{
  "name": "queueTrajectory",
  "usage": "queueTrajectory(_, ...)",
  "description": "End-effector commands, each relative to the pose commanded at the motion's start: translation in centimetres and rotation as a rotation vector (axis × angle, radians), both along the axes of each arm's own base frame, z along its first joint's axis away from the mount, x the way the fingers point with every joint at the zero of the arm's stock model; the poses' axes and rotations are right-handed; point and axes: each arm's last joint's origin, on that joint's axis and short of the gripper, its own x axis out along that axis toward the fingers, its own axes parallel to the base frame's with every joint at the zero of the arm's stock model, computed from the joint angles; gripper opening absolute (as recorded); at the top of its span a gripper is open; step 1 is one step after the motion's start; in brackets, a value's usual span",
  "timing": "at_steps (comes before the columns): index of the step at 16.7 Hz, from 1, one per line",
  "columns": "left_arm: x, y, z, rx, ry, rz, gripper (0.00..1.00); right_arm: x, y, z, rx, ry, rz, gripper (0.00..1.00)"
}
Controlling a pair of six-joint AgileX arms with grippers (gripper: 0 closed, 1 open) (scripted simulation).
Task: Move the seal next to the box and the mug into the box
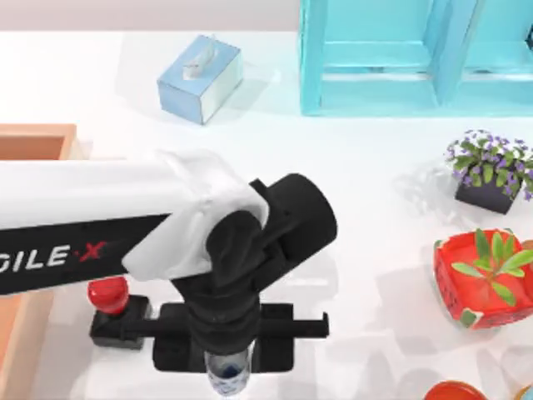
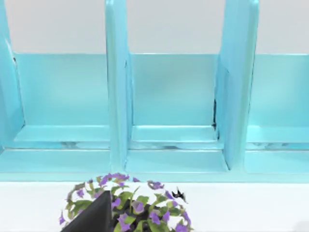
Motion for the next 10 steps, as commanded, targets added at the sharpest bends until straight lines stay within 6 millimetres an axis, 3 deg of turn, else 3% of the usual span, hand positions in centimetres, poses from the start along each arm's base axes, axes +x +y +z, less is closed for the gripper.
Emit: queueTrajectory(10,-0.5,6.9,6.5,0.000,-0.001,-0.002,0.00,0.0,0.0,0.0,0.000,0.000,0.000,1.00)
